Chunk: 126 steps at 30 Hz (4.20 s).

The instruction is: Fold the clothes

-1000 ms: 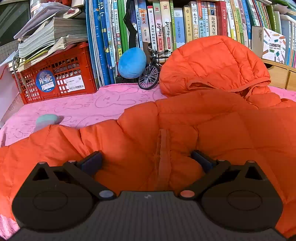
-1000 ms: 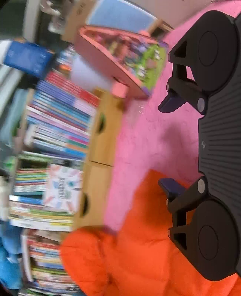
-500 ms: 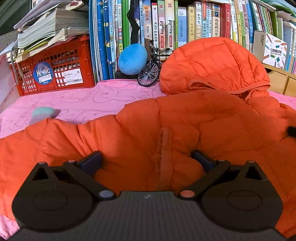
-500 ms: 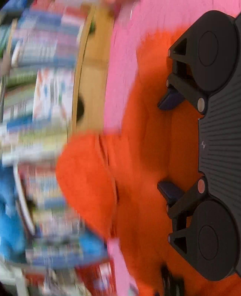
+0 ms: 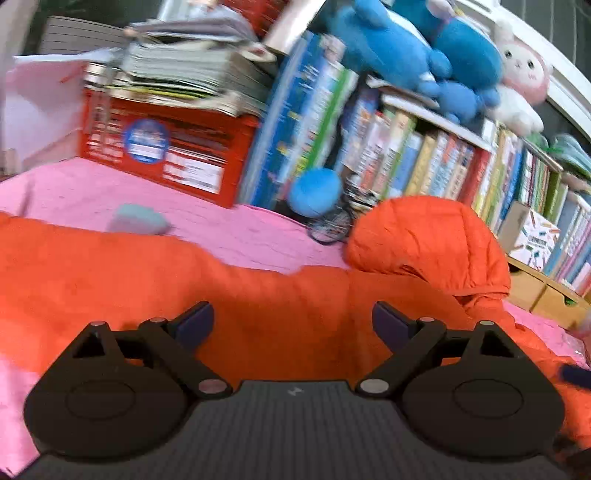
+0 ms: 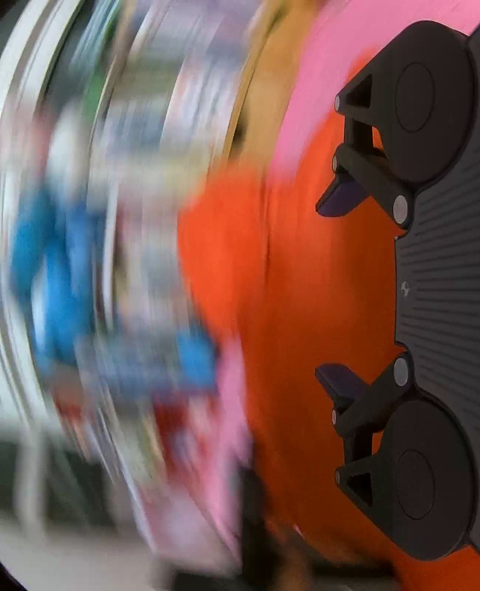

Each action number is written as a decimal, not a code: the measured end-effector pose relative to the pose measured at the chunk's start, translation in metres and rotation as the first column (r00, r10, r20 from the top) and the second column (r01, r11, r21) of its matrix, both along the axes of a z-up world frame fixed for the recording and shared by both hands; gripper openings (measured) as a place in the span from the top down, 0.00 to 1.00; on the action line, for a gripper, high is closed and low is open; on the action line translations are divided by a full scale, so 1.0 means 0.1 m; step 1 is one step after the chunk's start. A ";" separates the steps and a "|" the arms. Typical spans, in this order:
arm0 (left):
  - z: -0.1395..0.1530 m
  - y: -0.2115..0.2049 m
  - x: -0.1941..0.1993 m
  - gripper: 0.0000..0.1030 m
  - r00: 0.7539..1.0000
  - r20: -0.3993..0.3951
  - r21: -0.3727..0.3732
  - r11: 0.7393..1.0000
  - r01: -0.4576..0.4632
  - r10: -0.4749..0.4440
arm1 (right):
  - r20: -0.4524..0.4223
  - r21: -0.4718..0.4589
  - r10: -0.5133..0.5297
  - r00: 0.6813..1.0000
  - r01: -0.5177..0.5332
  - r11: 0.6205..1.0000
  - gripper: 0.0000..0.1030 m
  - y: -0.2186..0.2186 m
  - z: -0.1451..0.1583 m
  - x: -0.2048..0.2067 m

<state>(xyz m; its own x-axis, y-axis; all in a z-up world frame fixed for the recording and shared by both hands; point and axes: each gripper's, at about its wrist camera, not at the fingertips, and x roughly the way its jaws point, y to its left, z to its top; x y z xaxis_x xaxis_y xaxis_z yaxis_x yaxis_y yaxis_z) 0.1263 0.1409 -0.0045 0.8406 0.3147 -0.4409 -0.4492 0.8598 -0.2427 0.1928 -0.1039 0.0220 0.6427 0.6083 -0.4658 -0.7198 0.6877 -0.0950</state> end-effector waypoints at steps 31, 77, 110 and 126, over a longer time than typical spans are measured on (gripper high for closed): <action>-0.04 -0.02 -1.04 0.04 0.957 -0.239 -0.050 0.987 0.155 -0.163 | -0.349 0.190 -0.315 0.883 0.396 0.898 0.10 -2.32 -0.38 -0.47; 0.04 -1.69 -2.87 0.00 0.853 -0.303 0.072 0.882 0.465 -0.425 | -0.147 -0.110 -0.420 0.895 0.408 0.906 0.00 -1.58 -0.32 -3.33; -0.07 -1.81 -2.82 0.00 0.835 -0.346 0.065 0.877 0.476 -0.427 | -0.178 -0.128 -0.387 0.905 0.369 0.921 0.00 -1.48 -0.43 -3.36; 0.14 -1.71 -2.66 0.00 0.828 -0.263 0.092 0.842 0.532 -0.495 | -0.124 -0.051 -0.339 0.932 0.335 0.941 0.00 -1.50 -0.27 -3.34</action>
